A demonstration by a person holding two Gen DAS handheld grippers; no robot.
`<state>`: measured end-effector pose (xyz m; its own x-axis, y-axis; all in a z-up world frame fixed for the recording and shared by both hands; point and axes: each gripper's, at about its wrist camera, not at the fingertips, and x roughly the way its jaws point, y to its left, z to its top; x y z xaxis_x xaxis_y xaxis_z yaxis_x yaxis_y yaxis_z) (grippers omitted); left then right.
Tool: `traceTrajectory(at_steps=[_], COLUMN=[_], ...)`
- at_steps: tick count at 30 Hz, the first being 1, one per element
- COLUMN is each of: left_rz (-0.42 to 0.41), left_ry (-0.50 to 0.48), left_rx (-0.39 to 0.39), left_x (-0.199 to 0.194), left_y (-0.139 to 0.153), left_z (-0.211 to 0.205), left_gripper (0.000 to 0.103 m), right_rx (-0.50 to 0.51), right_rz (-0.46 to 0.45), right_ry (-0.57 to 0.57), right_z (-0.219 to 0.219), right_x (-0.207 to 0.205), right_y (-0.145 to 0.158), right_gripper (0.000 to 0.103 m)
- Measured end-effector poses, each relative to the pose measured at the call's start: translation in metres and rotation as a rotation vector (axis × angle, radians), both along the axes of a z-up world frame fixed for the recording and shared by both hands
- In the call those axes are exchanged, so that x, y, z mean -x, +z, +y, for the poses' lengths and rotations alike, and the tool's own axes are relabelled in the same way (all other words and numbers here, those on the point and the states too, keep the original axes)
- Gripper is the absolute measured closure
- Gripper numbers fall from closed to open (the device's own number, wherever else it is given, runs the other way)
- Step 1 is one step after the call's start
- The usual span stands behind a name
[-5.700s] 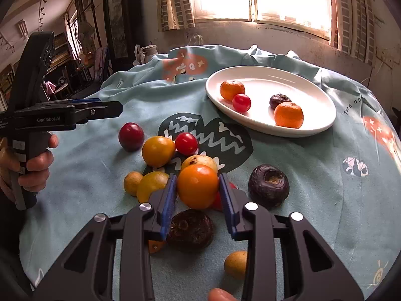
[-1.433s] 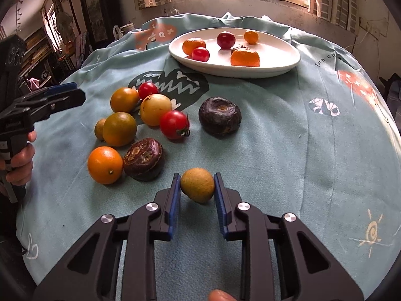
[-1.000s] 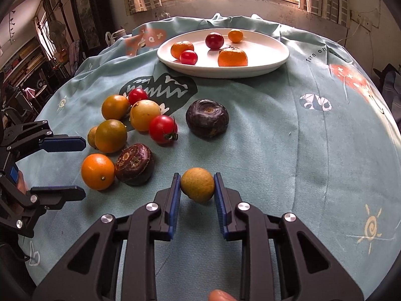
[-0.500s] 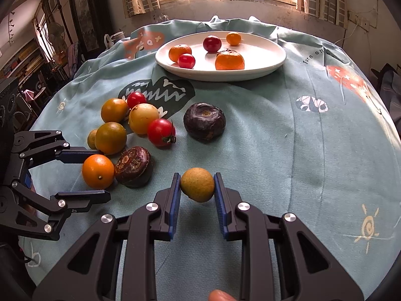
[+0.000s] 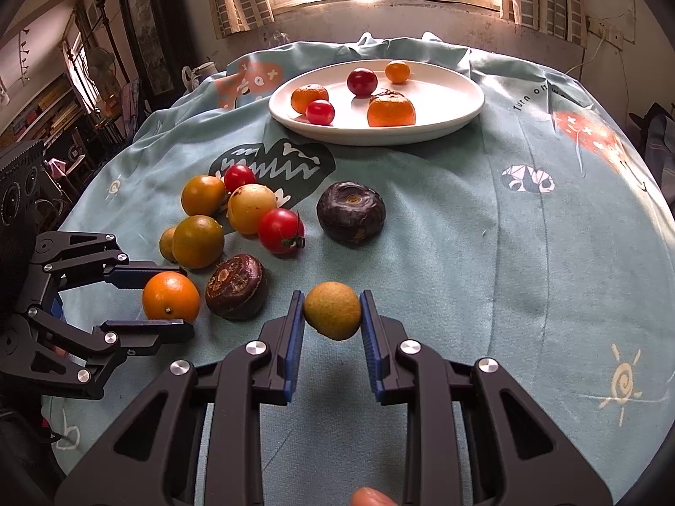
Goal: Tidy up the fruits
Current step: 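Place the yellow fruit and orange on the plate and open both grippers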
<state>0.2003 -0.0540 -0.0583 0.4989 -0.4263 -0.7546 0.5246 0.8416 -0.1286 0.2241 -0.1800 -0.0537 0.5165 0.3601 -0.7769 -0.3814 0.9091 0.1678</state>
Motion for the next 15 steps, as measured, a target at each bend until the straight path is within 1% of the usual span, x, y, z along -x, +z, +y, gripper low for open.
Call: traceTrajectory(at_steps=[3, 6, 8, 10, 13, 15], left_rz=[0.003, -0.009, -0.022, -0.038, -0.07, -0.099], left_ry=[-0.003, -0.007, -0.012, 0.002, 0.086, 0.183], left_rx=[0.048, 0.061, 0.075, 0.094, 0.103, 0.081], left_x=[0.001, -0.005, -0.015, -0.033, -0.075, -0.109], left_y=[0.012, 0.032, 0.051, 0.071, 0.093, 0.1], left_z=[0.003, 0.008, 0.013, 0.019, 0.026, 0.029], left_gripper=[0.064, 0.064, 0.064, 0.064, 0.064, 0.064], right_rx=[-0.058, -0.168, -0.213, -0.238, -0.254, -0.25], right_rz=[0.005, 0.003, -0.036, -0.101, -0.167, -0.183], right_ry=[0.01, 0.028, 0.029, -0.002, -0.077, -0.122], right_z=[-0.003, -0.009, -0.011, -0.012, -0.016, -0.017], right_x=[-0.001, -0.005, -0.01, -0.023, -0.055, -0.082], right_y=[0.006, 0.023, 0.042, 0.063, 0.082, 0.084], right_gripper=[0.077, 0.077, 0.077, 0.076, 0.076, 0.077])
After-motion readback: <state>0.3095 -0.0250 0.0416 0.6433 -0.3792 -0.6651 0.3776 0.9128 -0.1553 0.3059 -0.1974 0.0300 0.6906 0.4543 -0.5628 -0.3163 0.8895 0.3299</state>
